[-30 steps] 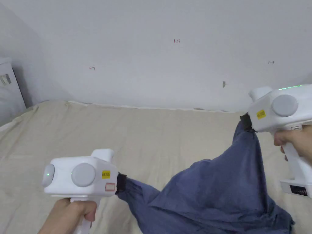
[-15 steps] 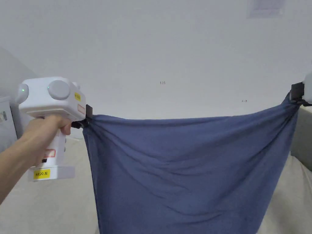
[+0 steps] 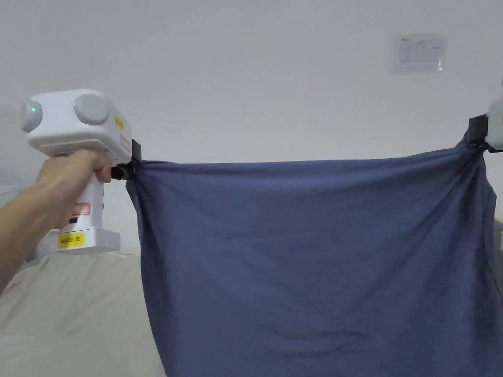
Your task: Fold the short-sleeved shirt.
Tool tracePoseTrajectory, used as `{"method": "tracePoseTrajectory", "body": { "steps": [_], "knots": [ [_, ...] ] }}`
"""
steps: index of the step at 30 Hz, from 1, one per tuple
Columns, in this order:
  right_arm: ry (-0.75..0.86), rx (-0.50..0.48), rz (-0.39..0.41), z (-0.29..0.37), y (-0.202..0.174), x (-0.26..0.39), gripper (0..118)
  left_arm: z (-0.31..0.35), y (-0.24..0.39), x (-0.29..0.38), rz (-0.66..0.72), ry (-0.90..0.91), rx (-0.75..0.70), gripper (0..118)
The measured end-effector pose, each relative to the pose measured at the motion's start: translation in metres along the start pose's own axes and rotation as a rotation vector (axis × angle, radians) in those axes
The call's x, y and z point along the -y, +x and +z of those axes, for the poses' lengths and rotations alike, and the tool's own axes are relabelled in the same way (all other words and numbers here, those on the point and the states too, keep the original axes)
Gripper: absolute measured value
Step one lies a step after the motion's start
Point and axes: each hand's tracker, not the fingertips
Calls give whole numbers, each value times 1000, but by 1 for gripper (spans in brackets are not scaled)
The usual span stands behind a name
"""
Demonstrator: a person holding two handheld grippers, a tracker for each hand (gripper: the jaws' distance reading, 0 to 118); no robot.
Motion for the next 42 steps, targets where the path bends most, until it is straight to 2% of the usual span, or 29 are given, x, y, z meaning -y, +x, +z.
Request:
{"method": "tracePoseTrajectory", "body": {
  "steps": [5,9,12,14,17,29,34,38,42],
  "knots": [
    [9,35,-2,-20,0,-10,0,-11,10,-11,-42,23,-26,0],
    [42,35,-21,-35,-5,-11,0,-27,17,-17,-44,119,-62,0],
    [122,73,17,-48,-10,-10,0,-38,26,-19,-57,183,-92,0],
    [170,78,5,-58,-12,-10,0,-49,31,-20,-52,211,-101,0],
    [143,85,4,-85,-17,-14,0,-68,39,-24,-63,225,-121,0],
    [117,97,90,-178,-39,-22,0,-164,51,-49,-9,207,-150,0],
    [112,105,109,-217,-45,-20,0,-203,60,-49,-57,211,-201,0],
    [101,87,67,-249,-46,-20,0,-234,73,-47,-86,235,-250,0],
    [80,107,87,-276,-45,-2,0,-262,76,-29,-94,227,-252,0]
  ]
}}
